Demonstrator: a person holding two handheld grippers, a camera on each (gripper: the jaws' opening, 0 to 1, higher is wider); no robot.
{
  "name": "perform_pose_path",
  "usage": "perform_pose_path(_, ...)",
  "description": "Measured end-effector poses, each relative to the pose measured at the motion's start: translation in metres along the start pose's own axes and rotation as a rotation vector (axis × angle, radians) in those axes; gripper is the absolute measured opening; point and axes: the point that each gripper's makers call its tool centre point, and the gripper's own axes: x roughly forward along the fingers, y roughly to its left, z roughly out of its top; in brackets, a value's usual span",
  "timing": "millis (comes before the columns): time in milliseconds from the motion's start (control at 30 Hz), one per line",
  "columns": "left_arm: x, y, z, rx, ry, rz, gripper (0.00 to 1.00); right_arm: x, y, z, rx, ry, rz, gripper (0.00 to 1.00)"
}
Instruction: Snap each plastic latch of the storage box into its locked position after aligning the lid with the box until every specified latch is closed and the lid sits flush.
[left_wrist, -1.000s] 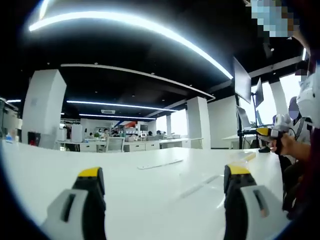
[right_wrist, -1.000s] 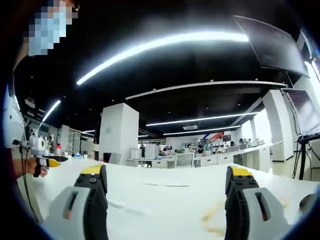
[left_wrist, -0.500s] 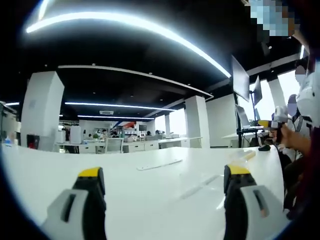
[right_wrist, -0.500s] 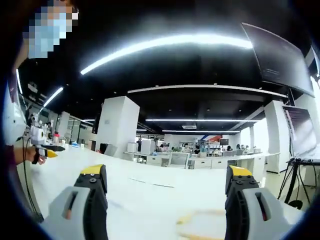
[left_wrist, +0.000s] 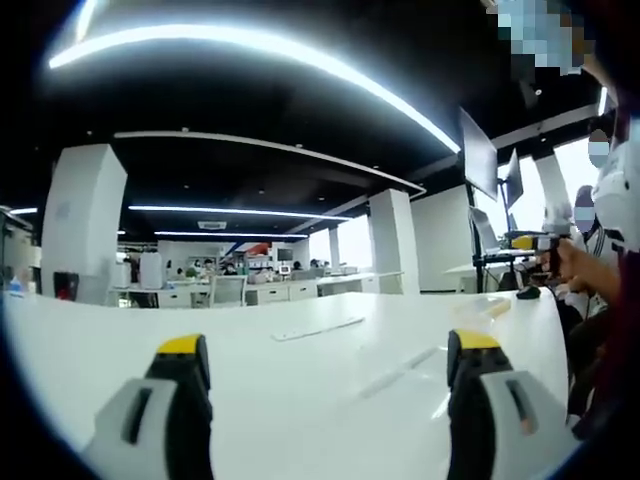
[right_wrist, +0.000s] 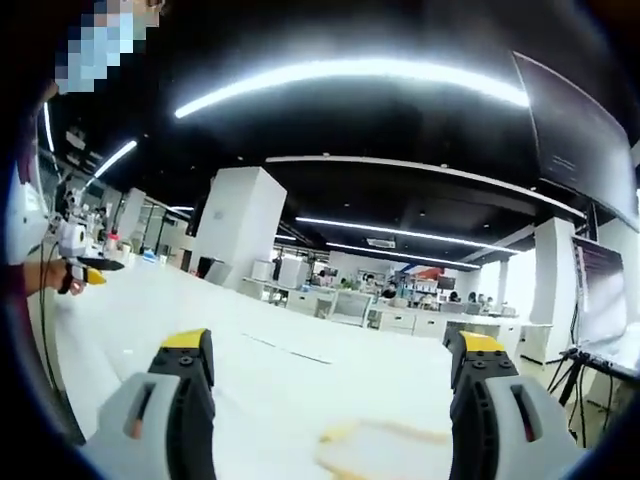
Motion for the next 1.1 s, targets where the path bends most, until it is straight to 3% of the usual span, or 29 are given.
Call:
perform_pose_path(467, 0.000, 0.001, -0.002, 0.009, 0.008, 0.002, 0.99, 0.000, -0.024, -0.001, -0.056, 0.044, -0.025, 1.00)
perform_pose_path(1100, -0.003, 0.003, -0.004, 0.005, 0.009, 0.003, 0.99, -0.003, -0.028, -0.006, -0.074, 0.067, -0.028, 1.00)
